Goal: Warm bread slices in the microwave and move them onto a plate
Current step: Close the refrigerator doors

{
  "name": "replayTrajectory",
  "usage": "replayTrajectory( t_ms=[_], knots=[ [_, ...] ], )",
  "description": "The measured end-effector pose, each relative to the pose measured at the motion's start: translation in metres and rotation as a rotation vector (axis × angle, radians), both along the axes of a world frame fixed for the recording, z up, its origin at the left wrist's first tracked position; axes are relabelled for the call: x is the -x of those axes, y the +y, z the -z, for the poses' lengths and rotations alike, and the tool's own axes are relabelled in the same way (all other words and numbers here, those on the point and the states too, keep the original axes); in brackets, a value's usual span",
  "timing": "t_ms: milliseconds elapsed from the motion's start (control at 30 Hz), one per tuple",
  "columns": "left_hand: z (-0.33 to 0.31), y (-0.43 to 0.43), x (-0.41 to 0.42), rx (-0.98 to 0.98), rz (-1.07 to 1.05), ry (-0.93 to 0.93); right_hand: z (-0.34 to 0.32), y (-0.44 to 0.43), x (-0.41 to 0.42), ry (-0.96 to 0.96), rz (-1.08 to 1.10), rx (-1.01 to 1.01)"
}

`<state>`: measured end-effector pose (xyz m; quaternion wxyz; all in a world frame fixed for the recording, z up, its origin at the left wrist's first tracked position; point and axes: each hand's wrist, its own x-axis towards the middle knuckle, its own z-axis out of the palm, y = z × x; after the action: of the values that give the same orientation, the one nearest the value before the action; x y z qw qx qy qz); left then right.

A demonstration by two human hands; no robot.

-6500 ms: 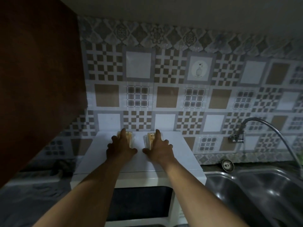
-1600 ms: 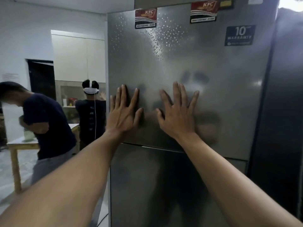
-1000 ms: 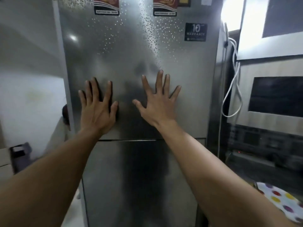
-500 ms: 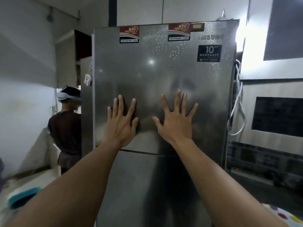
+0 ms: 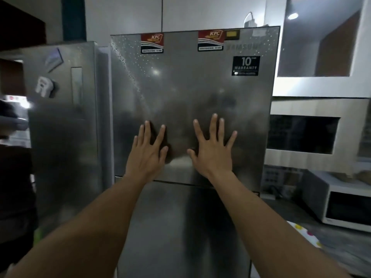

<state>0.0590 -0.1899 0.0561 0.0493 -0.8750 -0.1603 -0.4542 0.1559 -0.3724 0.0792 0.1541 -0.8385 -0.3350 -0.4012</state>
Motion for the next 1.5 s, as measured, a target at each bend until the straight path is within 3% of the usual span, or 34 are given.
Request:
replayTrajectory(
  t_ms=[600, 767, 1067, 1500],
  knots=[
    [-0.002, 0.024, -0.019, 0.048, 0.193, 0.034, 0.005, 0.000, 0.014, 0.111, 0.148, 0.063],
    [-0.013, 0.005, -0.020, 0.098, 0.259, -0.031, 0.005, -0.014, 0.023, 0.107, 0.165, 0.082],
    [-0.030, -0.108, -0.052, -0.026, 0.558, -0.107, 0.001, -0.118, 0.035, 0.186, 0.322, -0.074],
    [-0.016, -0.309, -0.114, -0.087, 0.888, -0.023, 0.014, -0.312, 0.026, 0.311, 0.725, -0.102]
  ],
)
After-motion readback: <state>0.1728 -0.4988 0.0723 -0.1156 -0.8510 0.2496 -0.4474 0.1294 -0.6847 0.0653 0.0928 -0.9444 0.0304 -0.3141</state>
